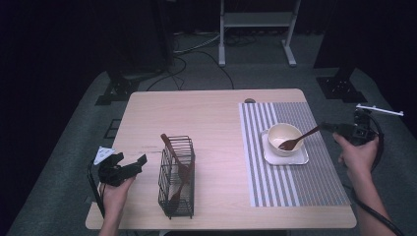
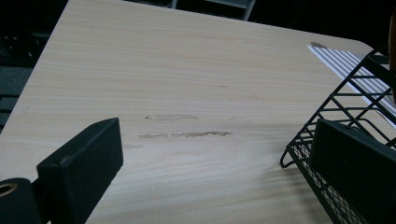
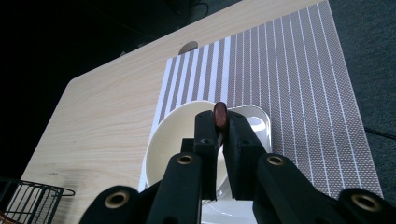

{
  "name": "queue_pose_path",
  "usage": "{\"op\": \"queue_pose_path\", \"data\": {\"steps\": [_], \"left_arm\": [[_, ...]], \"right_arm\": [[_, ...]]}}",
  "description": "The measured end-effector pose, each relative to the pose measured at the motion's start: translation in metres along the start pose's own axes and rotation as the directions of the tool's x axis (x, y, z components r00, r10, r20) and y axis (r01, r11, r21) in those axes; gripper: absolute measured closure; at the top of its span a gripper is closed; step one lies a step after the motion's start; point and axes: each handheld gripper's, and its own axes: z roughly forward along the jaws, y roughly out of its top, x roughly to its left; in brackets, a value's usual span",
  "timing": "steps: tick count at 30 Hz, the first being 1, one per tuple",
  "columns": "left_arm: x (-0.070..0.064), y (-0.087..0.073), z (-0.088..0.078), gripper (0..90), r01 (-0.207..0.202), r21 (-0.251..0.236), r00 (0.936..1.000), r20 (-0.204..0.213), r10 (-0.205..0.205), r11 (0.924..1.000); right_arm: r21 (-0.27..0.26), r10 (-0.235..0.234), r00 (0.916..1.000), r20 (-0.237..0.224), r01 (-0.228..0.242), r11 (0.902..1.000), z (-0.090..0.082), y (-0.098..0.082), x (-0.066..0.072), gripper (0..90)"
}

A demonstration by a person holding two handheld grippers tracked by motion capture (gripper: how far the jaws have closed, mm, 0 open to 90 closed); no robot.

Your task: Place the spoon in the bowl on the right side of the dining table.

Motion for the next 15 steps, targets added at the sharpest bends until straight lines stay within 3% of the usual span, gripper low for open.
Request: {"op": "queue_pose_path", "data": {"steps": [15], "left_arm": [[0.000, 0.000, 0.000, 2.1, -0.002, 0.000, 1.0000, 0.000, 0.002, 1.0000]], "right_arm": [[0.017, 0.025, 0.9997, -0.007, -0.025, 0.9995, 0.013, -0.012, -0.013, 83.2]]}}
